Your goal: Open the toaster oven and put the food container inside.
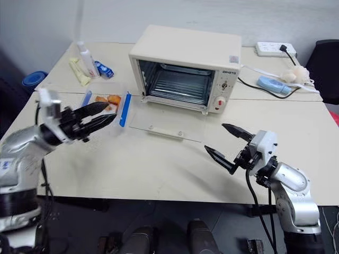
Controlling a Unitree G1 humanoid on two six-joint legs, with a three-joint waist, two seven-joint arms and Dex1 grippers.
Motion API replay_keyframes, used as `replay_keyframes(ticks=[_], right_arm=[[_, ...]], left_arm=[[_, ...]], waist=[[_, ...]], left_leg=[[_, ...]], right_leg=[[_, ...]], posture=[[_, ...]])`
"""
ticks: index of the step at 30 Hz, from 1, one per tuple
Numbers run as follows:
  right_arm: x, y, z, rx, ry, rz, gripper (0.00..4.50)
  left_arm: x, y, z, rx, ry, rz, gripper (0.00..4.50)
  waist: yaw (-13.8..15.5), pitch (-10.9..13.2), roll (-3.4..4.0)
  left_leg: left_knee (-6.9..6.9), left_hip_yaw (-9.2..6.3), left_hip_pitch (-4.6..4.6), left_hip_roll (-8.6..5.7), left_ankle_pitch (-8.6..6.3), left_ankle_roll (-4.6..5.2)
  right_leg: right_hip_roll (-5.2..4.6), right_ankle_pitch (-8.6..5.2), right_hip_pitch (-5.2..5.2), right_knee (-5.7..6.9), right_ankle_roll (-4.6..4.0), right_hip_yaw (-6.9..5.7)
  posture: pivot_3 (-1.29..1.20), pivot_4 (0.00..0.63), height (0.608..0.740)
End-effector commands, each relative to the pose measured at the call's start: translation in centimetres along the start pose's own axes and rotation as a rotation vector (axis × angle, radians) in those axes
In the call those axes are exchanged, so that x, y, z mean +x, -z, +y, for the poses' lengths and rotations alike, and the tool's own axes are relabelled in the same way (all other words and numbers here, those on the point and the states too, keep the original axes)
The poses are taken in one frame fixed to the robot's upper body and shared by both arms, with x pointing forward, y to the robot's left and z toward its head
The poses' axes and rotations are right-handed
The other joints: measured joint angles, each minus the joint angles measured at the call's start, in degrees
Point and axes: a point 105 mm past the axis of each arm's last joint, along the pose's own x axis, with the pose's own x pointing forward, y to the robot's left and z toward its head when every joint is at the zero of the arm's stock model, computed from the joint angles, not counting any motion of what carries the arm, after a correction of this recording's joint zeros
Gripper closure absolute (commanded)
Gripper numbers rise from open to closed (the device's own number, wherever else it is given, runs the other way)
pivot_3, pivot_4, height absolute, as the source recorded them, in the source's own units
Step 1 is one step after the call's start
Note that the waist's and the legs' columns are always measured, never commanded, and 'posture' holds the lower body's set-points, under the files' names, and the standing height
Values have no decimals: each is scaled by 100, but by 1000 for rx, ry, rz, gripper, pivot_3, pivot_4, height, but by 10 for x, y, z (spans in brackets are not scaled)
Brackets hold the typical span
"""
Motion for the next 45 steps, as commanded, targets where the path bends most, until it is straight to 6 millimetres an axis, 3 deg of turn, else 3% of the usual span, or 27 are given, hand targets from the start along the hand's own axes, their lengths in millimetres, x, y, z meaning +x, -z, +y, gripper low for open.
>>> replay_keyframes(ticks=[1, 3, 7, 11, 15, 19, 23, 29, 34, 38, 43, 45], right_arm=[[10, -6, 8, -39, -77, -67, 0], [15, -3, 11, -36, -112, -82, 0], [23, -2, 25, -78, -220, -117, 0], [31, -9, 34, -98, -291, -163, 0], [34, -10, 33, -101, -315, -157, 0], [31, -7, 30, -97, -316, -128, 0], [30, -6, 30, -92, -309, -111, 0], [29, -5, 34, -85, -301, -91, 0], [27, -4, 40, -69, -290, -75, 0], [27, -6, 40, -63, -266, -74, 0], [28, -9, 41, -56, -242, -73, 0], [27, -9, 42, -56, -235, -70, 0]], left_arm=[[-52, 2, 12, -18, -225, 19, 734], [-86, 13, 10, -36, -360, 37, 99], [-138, 36, 1, -122, -569, 78, 45], [-149, 42, -11, -166, -628, 101, 45], [-121, 32, -8, -227, -643, 84, 45], [-86, 33, 12, -465, -775, 36, 45], [-39, 26, 9, -642, -773, 6, 45], [5, 24, 17, -757, -877, 78, 45], [17, 28, 37, -786, -1015, 121, 45], [34, 37, 38, -811, -993, 192, 45], [35, 53, 50, -820, -1046, 243, 45], [32, 54, 56, -818, -1071, 237, 420]], waist=[[9, 0, -1], [9, 0, -2], [78, -1, -4], [142, -2, -5], [198, -2, -5], [188, -2, -5], [150, -6, -11], [174, -9, -17], [182, -9, -17], [193, -9, -17], [186, -10, -17], [186, -10, -17]], left_leg=[[-1, -2, 1, 0, -1, 1], [-4, -1, 0, 5, -3, -2], [-2, -7, 1, 2, -9, 5], [-2, -11, 12, 2, -14, 9], [-2, -21, 24, 2, -14, 9], [0, -35, 25, -3, -13, 6], [10, -34, 18, -3, -14, -7], [15, -14, 6, -2, 0, -34], [19, -7, 6, -4, 4, -38], [19, -7, 4, -4, 6, -43], [19, -7, 3, -4, 8, -46], [18, -6, 3, -4, 9, -48]], right_leg=[[0, 0, 0, 2, 0, -2], [1, -1, -1, -3, -2, -3], [-8, -2, 14, -16, -4, -12], [-11, -2, 34, -30, -4, -17], [-11, -1, 48, -33, -6, -23], [-11, -1, 51, -25, -5, -33], [-6, 0, 41, -14, -3, -33], [2, 0, 17, -4, -3, -18], [6, 0, 13, 0, -3, -14], [6, 0, 9, 2, -3, -15], [7, 0, 7, 2, -3, -15], [7, 0, 7, 1, -3, -15]], posture=[[0, 150, 740], [0, 150, 740], [0, 150, 740], [0, 150, 740], [0, 150, 740], [0, 150, 740], [0, 150, 740], [0, 150, 740], [0, 150, 740], [0, 150, 740], [0, 150, 740], [0, 150, 740]])
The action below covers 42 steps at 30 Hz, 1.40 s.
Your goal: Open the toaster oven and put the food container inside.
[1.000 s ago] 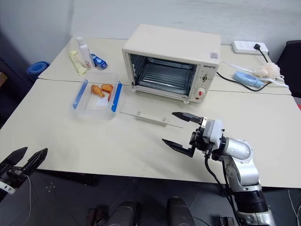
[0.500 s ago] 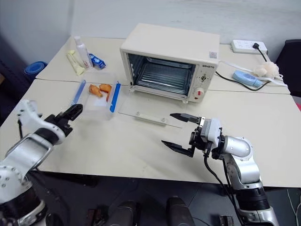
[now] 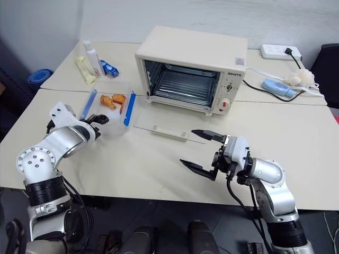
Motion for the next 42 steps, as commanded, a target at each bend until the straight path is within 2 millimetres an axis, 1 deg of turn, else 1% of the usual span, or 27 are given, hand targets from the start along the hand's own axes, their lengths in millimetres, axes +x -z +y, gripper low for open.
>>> replay_keyframes(ticks=[1, 6, 7, 10, 13, 14, 15, 18, 20, 22, 24, 26, 29, 33, 35, 36, 37, 39, 41, 42], right_arm=[[-1, -10, 0, -32, 13, -14, 0], [-2, -11, 0, -38, 31, -11, 0], [-2, -11, 0, -38, 33, -10, 0], [-2, -10, 0, -37, 36, -7, 0], [-3, -9, 0, -36, 39, -3, 0], [-3, -9, 0, -36, 40, -2, 0], [-3, -8, 0, -35, 41, -1, 0], [-3, -8, 0, -33, 45, 2, 0], [-5, -8, -1, -30, 49, 6, 0], [-7, -7, -2, -30, 53, 15, 0], [-10, -7, -3, -32, 58, 26, 0], [-15, -7, -4, -33, 68, 41, 0], [-25, -6, -7, -32, 96, 65, 0], [-37, -4, -7, -34, 142, 102, 0], [-42, -5, -7, -35, 174, 114, 0], [-45, -6, -7, -36, 188, 120, 0], [-47, -6, -6, -35, 201, 126, 0], [-50, -6, -3, -32, 222, 132, 0], [-52, -6, 1, -26, 241, 139, 0], [-53, -6, 4, -21, 250, 141, 0]], left_arm=[[3, -15, 5, -6, -31, -51, 589], [1, -37, 20, -18, -74, -109, 2031], [1, -39, 22, -22, -82, -118, 2258], [-2, -53, 34, -17, -125, -162, 3225], [-5, -68, 41, -7, -152, -211, 4016], [-6, -73, 42, -2, -158, -228, 4179], [-8, -79, 42, 15, -157, -247, 4249], [-12, -92, 40, 48, -130, -268, 4249], [-15, -101, 35, 116, -90, -269, 4249], [-19, -107, 27, 189, -23, -236, 4249], [-24, -110, 12, 280, 69, -189, 4249], [-29, -105, -6, 354, 170, -105, 4249], [-35, -93, -37, 470, 297, -5, 4249], [-32, -69, -77, 566, 426, 92, 4249], [-26, -54, -91, 613, 446, 153, 4249], [-21, -48, -94, 636, 426, 172, 4249], [-14, -47, -97, 658, 394, 157, 4249], [-7, -41, -109, 689, 414, 155, 4249], [-4, -31, -127, 708, 464, 168, 4249], [-1, -24, -132, 726, 456, 198, 4249]], waist=[[3, 0, 0], [-11, 0, 0], [-13, 0, 0], [-4, 0, 0], [-6, 0, 0], [-8, 0, 0], [-4, 0, 0], [-3, 0, 0], [-1, 0, -1], [-4, 3, -5], [-7, 3, -5], [6, 3, -5], [25, 3, -5], [27, 3, -6], [14, 3, -6], [10, 3, -5], [-2, 3, -5], [-52, 3, -5], [-58, 4, -5], [-57, 4, -5]], left_leg=[[1, -1, 1, 0, 0, 0], [-2, 1, 0, 0, 0, 0], [-2, 1, 0, 1, 1, -1], [-3, 0, -1, 0, 1, -1], [-2, 0, -1, 0, 1, -1], [-3, 0, -1, 0, 1, -1], [-4, 0, -1, 1, 1, -1], [-4, 0, -3, 0, 1, -2], [-5, -2, -4, -1, 1, -2], [-5, -4, -10, 0, 1, -2], [-6, -5, -14, -1, 1, -2], [-8, -5, -15, -3, 1, -1], [-7, -14, -16, -14, 1, 2], [-7, -15, -17, -21, 1, 6], [-7, -13, -17, -21, 1, 6], [-7, -12, -17, -21, 1, 6], [-8, -11, -17, -20, 2, 6], [-11, 0, -17, -14, 2, 5], [-14, 8, -16, -10, 4, 1], [-14, 6, -17, -7, 5, 0]], right_leg=[[0, 0, 2, 0, 0, 0], [0, 0, -2, 0, 0, 1], [0, 0, -3, 1, 0, 1], [-1, 0, -3, 0, 0, 1], [-2, 0, -2, 0, 0, 1], [-1, 0, -3, 0, 0, 1], [-1, 0, -4, 0, 0, 0], [-2, 0, -4, -1, 0, 0], [-3, 0, -5, -2, 0, -2], [-2, 0, -9, -3, 0, -3], [-3, 0, -14, -4, 0, -3], [-5, 0, -14, -4, 0, -4], [-14, 0, -10, -5, 0, -8], [-20, 0, -9, -5, 0, -7], [-18, 0, -9, -5, 0, -6], [-18, 0, -10, -4, 0, -4], [-17, 0, -11, -3, 1, -3], [-8, 0, -17, -3, 1, 2], [-4, 0, -24, 4, 1, 4], [-2, 0, -24, 3, 1, 5]], posture=[[0, 150, 740], [0, 150, 740], [0, 150, 740], [0, 150, 740], [0, 150, 740], [0, 150, 740], [0, 150, 740], [0, 150, 740], [0, 150, 740], [0, 150, 740], [0, 150, 740], [0, 150, 740], [0, 150, 740], [0, 150, 740], [0, 150, 740], [0, 150, 740], [0, 150, 740], [0, 150, 740], [0, 150, 740], [0, 150, 740]])
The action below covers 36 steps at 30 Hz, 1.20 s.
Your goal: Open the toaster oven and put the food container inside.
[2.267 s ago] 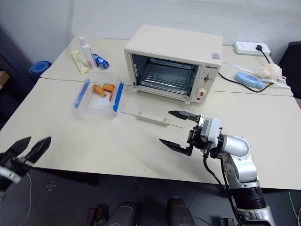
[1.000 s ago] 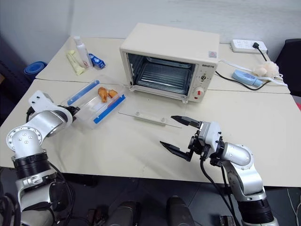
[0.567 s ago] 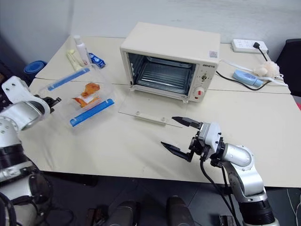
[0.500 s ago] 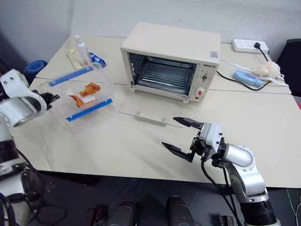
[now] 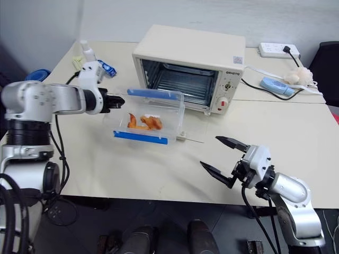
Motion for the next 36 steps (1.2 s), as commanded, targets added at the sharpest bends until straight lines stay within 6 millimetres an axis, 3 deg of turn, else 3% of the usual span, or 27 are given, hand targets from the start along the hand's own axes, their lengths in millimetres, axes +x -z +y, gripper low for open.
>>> replay_keyframes(ticks=[1, 4, 7, 15, 22, 24, 27, 30, 33, 34, 36], right_arm=[[-2, -13, 6, -32, 25, -28, 0], [-4, -13, 10, -26, 47, -28, 0], [-4, -15, 12, -25, 75, -34, 0], [-2, -17, 13, -28, 111, -41, 0], [-3, -18, 12, -28, 133, -38, 0], [-4, -18, 10, -29, 139, -39, 0], [-4, -21, 5, -31, 161, -47, 0], [-1, -26, 1, -18, 153, -49, 0], [5, -29, 4, 52, 95, -32, 0], [8, -27, 6, 70, 69, -8, 177], [11, -25, 10, 93, 26, 29, 638]], left_arm=[[6, -26, -21, 56, 32, -55, 4249], [19, -40, -30, 60, 33, -125, 4249], [30, -42, -44, 54, 73, -119, 4249], [47, -49, -56, 77, 82, -150, 4249], [44, -61, -64, 81, 122, -195, 2155], [40, -64, -63, 63, 148, -209, 1529], [28, -71, -57, 40, 193, -256, 1529], [3, -72, -42, 32, 302, -302, 1529], [-28, -50, -26, 184, 445, -311, 1529], [-39, -37, -21, 248, 502, -305, 1504], [-51, -21, -5, 330, 536, -317, 1915]], waist=[[23, 1, -1], [62, 1, -2], [55, 2, -3], [62, 2, -4], [61, 3, -5], [61, 3, -5], [50, 3, -5], [2, 3, -4], [-126, 2, 3], [-137, 2, 3], [-117, 2, 4]], left_leg=[[0, 0, -1, 1, 0, 0], [4, 0, -3, -3, 0, 1], [4, 3, -3, -6, 0, 2], [3, 5, -2, -6, 0, 3], [3, 5, -2, -7, 0, 5], [3, 5, -2, -7, 0, 5], [3, 5, -2, -6, 0, 5], [2, 13, -1, -2, 0, 4], [-7, 13, 6, 6, 3, -2], [-9, 13, 7, 11, 4, -5], [-12, 14, 12, 15, 5, -9]], right_leg=[[1, 0, 0, -1, 0, 0], [-2, 0, 2, -3, 1, 1], [-4, 1, 2, -4, 2, -1], [-3, 1, 2, -2, 3, -2], [-4, 1, 1, 0, 4, -2], [-4, 1, 1, 1, 4, -2], [-4, 1, 1, 2, 4, -2], [-2, 1, -4, 8, 3, 1], [2, 1, -7, 16, 2, 11], [4, 0, -7, 15, 1, 12], [4, -2, -5, 13, -3, 11]], posture=[[0, 150, 740], [0, 150, 740], [0, 150, 740], [0, 150, 740], [0, 150, 740], [0, 150, 740], [0, 150, 740], [0, 150, 740], [0, 150, 740], [0, 150, 740], [0, 150, 740]])
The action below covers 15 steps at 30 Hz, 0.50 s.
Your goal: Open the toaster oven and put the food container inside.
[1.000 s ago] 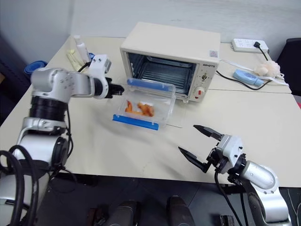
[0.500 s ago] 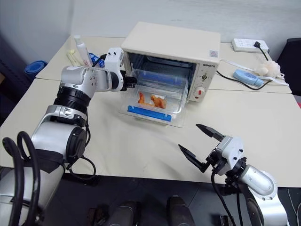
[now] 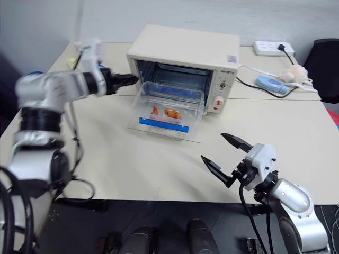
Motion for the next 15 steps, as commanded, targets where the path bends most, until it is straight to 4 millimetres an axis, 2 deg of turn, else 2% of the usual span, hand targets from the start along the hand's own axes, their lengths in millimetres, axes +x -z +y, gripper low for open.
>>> replay_keyframes(ticks=[1, 4, 6, 8, 9, 11, 15], right_arm=[[8, -5, 10, 18, -82, 38, 953], [24, 4, 12, -3, -130, 99, 2014], [39, 10, 6, -36, -128, 118, 2734], [55, 15, -2, -73, -120, 130, 3432], [62, 17, -6, -84, -111, 131, 3801], [78, 23, -13, -113, -100, 131, 4456], [102, 34, -18, -144, -100, 150, 4456]], left_arm=[[-30, 6, -11, 186, 169, -44, 2129], [-46, 34, -1, 300, 200, -60, 3066], [-39, 55, -9, 347, 247, -24, 3718], [-23, 66, -15, 353, 262, -24, 4343], [-14, 68, -17, 358, 260, -37, 4500], [4, 73, -22, 351, 264, -49, 4500], [29, 77, -34, 350, 278, -79, 4500]], waist=[[49, 0, 0], [98, 0, 0], [162, 0, -1], [251, 0, -2], [295, -1, -2], [334, -1, -3], [308, -2, -4]], left_leg=[[2, -3, 0, 0, 0, 0], [15, -13, -1, -2, 0, 5], [21, -15, -2, -3, -3, 12], [25, -18, -7, -9, -3, 19], [28, -23, -8, -14, -5, 23], [33, -21, -17, -21, -9, 32], [35, -12, -30, -25, -11, 36]], right_leg=[[-2, -1, 1, 0, -2, -2], [-10, -1, 16, -12, -3, -10], [-13, 0, 20, -17, -3, -13], [-17, 1, 22, -20, -1, -16], [-22, 1, 22, -20, 0, -20], [-23, 3, 16, -19, 3, -19], [-22, 4, -2, -13, 5, -18]], posture=[[0, 150, 740], [0, 150, 740], [0, 150, 740], [0, 150, 740], [0, 150, 740], [0, 150, 740], [0, 150, 740]])
